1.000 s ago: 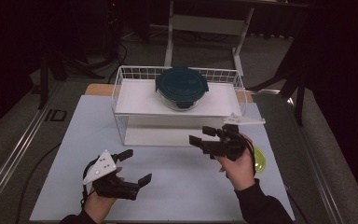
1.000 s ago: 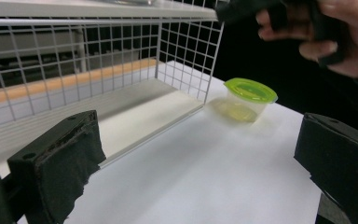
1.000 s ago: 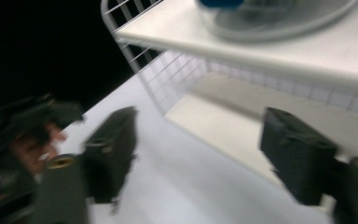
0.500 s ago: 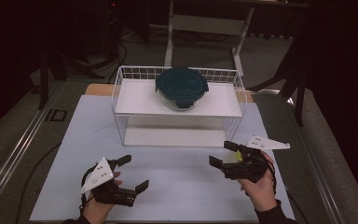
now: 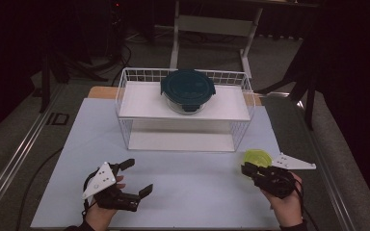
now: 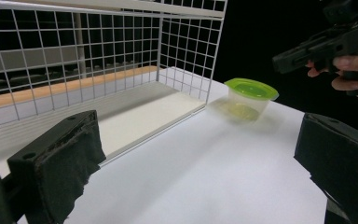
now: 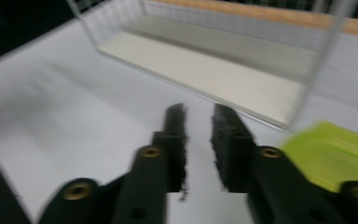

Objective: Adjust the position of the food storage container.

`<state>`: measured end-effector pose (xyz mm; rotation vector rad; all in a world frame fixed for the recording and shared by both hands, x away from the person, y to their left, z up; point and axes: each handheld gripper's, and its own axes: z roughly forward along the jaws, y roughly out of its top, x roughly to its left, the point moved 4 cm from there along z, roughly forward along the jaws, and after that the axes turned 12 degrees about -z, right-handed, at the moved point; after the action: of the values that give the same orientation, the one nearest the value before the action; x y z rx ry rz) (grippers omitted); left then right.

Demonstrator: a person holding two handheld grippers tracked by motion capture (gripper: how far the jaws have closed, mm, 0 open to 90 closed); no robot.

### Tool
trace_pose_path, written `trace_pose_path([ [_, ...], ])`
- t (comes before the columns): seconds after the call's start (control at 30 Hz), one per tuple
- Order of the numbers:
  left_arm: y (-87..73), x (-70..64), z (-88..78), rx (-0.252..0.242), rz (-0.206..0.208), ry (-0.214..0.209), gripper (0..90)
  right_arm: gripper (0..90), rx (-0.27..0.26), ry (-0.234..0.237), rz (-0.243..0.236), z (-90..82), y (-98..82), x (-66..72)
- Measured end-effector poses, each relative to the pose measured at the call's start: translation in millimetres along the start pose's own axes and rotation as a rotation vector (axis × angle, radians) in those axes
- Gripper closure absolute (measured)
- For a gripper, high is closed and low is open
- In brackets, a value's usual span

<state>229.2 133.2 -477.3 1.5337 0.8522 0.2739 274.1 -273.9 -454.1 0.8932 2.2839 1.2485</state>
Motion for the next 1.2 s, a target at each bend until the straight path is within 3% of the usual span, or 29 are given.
trace_pose_path([
  [0.07, 0.1, -0.5, -0.1, -0.004, -0.002, -0.003, 1.2, 85.8, 0.006, 0.001, 0.009, -0.7, -3.4, -3.7],
  [0.1, 0.0, -0.7, 0.1, 0.001, 0.005, -0.004, 1.2, 89.6, 0.021, -0.026, 0.006, -2.5, -9.6, -11.0],
  [0.33, -1.1, -0.8, 0.8, 0.004, -0.003, -0.007, 1.3, 90.0, 0.041, -0.069, 0.041, -9.9, -26.1, -31.9],
  [0.53, 0.0, -1.9, 0.5, -0.011, -0.002, -0.014, 1.2, 90.0, 0.057, -0.138, 0.071, -19.6, -39.7, -53.4],
  [0.57, -0.4, -2.2, 0.6, -0.005, 0.001, -0.014, 1.3, 90.0, 0.063, -0.173, 0.078, -23.0, -44.6, -61.7],
  [0.77, 0.0, -3.8, 1.1, -0.012, 0.007, -0.017, 1.2, 90.0, 0.086, -0.249, 0.133, -29.2, -65.9, -85.3],
  [1.03, 0.4, -4.1, 1.1, -0.010, 0.005, -0.019, 1.3, 90.0, 0.136, -0.268, 0.193, -17.4, -94.7, -98.9],
  [1.2, 0.7, -3.9, 0.8, -0.013, 0.005, -0.019, 1.2, 90.0, 0.167, -0.246, 0.214, -3.6, -104.5, -101.2],
])
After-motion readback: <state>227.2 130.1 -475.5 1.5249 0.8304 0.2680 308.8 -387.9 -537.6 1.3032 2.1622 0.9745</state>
